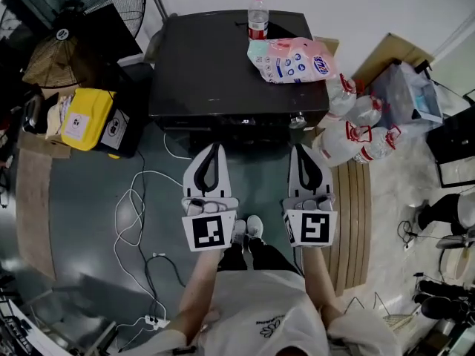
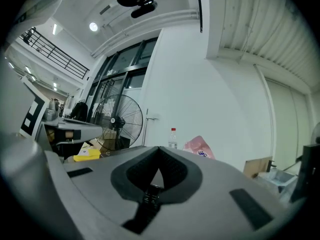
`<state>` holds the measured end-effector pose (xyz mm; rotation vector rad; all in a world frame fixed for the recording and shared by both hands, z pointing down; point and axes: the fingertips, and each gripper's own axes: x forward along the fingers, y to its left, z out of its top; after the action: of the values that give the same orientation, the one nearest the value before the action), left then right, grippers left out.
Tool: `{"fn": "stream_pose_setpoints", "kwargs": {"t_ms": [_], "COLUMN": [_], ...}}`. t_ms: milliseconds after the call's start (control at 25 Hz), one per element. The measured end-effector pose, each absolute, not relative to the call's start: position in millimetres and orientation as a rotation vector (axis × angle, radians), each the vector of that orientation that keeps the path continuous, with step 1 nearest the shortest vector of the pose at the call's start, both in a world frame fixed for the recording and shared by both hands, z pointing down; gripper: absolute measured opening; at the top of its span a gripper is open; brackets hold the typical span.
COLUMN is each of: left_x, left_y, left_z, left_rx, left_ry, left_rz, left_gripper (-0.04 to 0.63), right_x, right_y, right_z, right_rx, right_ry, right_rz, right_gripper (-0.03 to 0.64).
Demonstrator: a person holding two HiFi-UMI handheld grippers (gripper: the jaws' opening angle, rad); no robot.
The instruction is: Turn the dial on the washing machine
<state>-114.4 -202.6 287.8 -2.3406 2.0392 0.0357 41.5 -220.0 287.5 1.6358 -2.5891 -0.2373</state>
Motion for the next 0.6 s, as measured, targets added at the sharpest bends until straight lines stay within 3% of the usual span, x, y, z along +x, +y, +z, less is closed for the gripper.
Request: {"fn": "stream_pose_setpoints", "kwargs": {"t_ms": [600], "left_x": [-97.1], "left_y": [-284.3], "left_z": [414.6], "left_rx": [-2.352], "left_ry": [1.946], "left_rz": [0.055], "left_gripper": [-0.002], "right_x": [29.4], "right_y": [-293.4], "right_z": [396.9], "right_rx": [1.602], "right_ry": [-2.653], "right_rz": [-0.366], "right_gripper": [0.003]}}
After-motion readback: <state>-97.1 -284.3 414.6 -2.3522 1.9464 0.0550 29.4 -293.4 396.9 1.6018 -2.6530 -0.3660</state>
